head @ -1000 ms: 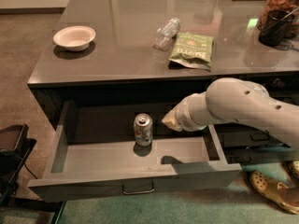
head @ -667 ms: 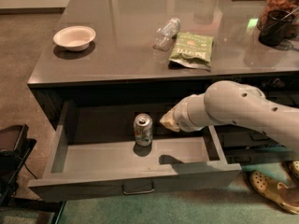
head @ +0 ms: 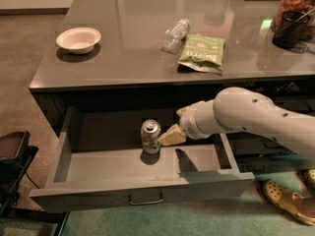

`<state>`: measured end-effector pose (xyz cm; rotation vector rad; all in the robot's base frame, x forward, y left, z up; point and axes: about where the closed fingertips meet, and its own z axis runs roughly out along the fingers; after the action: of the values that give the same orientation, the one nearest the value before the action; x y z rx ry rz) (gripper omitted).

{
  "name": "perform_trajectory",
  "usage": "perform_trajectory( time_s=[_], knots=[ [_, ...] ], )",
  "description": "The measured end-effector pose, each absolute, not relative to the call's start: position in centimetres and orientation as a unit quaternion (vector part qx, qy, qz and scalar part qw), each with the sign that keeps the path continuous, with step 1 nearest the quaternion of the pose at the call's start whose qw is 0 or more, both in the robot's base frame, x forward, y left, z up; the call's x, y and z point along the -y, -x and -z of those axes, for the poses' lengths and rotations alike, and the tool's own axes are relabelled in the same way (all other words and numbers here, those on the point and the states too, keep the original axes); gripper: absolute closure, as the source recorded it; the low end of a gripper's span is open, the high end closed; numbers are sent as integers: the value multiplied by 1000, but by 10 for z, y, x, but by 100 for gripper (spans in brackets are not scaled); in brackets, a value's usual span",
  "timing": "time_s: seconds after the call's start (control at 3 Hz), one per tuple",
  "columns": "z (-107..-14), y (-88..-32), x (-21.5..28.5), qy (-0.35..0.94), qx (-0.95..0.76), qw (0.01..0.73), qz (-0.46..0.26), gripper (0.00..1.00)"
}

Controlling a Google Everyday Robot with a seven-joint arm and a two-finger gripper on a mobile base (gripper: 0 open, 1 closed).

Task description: Pick 7up can from top drawer and place on counter

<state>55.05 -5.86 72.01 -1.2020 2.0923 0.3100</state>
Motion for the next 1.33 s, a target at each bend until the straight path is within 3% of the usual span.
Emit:
perform_trajectory(
  time_s=[0.33, 1.33],
  knots=[
    [-712, -556, 51, 465, -800, 357, -128, 34],
    [-681, -570, 17, 480, -786, 347, -179, 23]
  ],
)
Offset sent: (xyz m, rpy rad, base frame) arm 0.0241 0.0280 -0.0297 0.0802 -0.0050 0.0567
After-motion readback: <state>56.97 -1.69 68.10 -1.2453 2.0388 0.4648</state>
